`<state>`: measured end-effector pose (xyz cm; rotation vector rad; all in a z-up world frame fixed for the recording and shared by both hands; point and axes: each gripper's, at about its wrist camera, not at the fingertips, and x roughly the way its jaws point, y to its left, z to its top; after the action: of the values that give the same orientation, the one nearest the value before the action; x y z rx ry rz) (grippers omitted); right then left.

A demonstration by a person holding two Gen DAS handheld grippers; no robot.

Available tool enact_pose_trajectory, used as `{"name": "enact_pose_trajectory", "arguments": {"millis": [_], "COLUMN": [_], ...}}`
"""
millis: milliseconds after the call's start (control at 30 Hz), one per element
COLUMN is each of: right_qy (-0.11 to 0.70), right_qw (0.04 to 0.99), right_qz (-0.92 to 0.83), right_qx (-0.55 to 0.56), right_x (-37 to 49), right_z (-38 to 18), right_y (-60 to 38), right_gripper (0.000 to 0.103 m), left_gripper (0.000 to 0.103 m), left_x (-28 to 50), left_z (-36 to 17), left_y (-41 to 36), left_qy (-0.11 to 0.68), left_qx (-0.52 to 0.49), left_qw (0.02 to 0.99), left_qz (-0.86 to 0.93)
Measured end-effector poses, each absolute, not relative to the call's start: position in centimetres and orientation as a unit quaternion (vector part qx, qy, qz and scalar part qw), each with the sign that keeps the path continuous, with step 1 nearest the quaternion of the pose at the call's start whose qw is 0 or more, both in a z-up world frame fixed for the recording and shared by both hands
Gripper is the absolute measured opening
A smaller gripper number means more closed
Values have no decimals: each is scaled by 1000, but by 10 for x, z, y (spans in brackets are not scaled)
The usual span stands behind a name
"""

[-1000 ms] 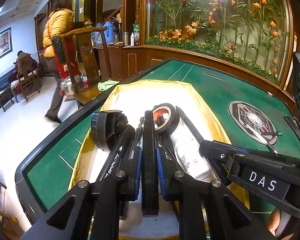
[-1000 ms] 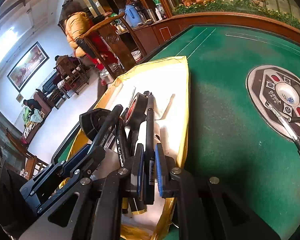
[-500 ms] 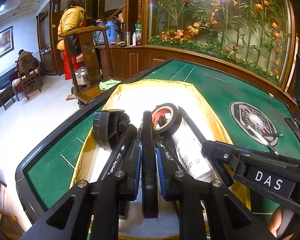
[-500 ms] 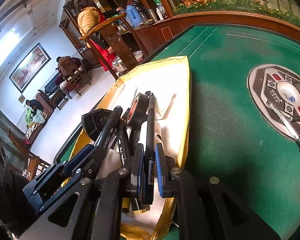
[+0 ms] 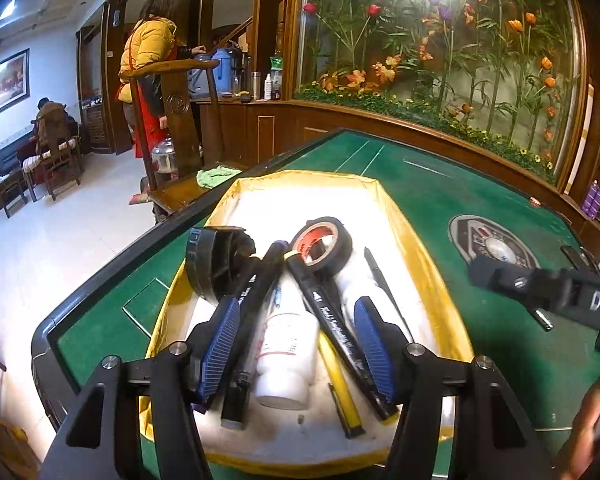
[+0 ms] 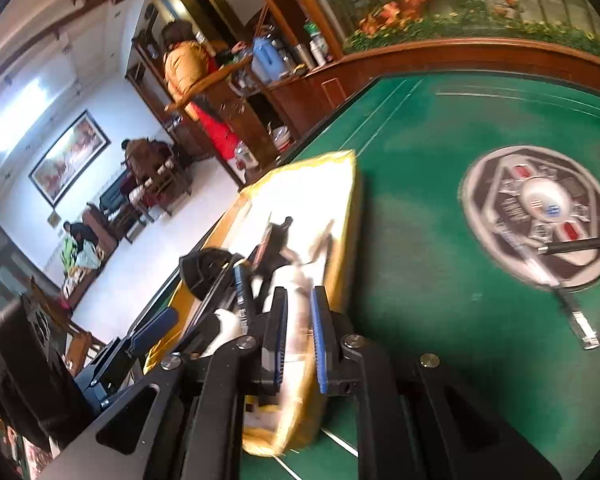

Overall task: Organize rigid objects
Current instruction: 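Grasp the silver pen with the right gripper while the left gripper grasps the clear pen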

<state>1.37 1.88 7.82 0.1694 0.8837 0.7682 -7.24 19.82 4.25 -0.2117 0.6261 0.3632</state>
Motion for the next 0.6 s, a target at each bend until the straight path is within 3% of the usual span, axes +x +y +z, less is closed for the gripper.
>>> {"name": "enact_pose_trajectory", "arguments": {"millis": [300,600], "right_qy": [454,489], "right_qw": [852,829], "right_qz": [247,251], "right_qx": [82,107], "right_x": [67,80], "right_z": [48,20], "right_y": [-110,-122], "right_gripper": [15,15], "left_gripper": [63,63], "left_x": [-76,-60], "left_z": [72,79], "left_y": [167,125], "left_qy": [277,306], "left_qx": [-89,-90], "left_qw": [945,945], "left_qz": [147,76]}}
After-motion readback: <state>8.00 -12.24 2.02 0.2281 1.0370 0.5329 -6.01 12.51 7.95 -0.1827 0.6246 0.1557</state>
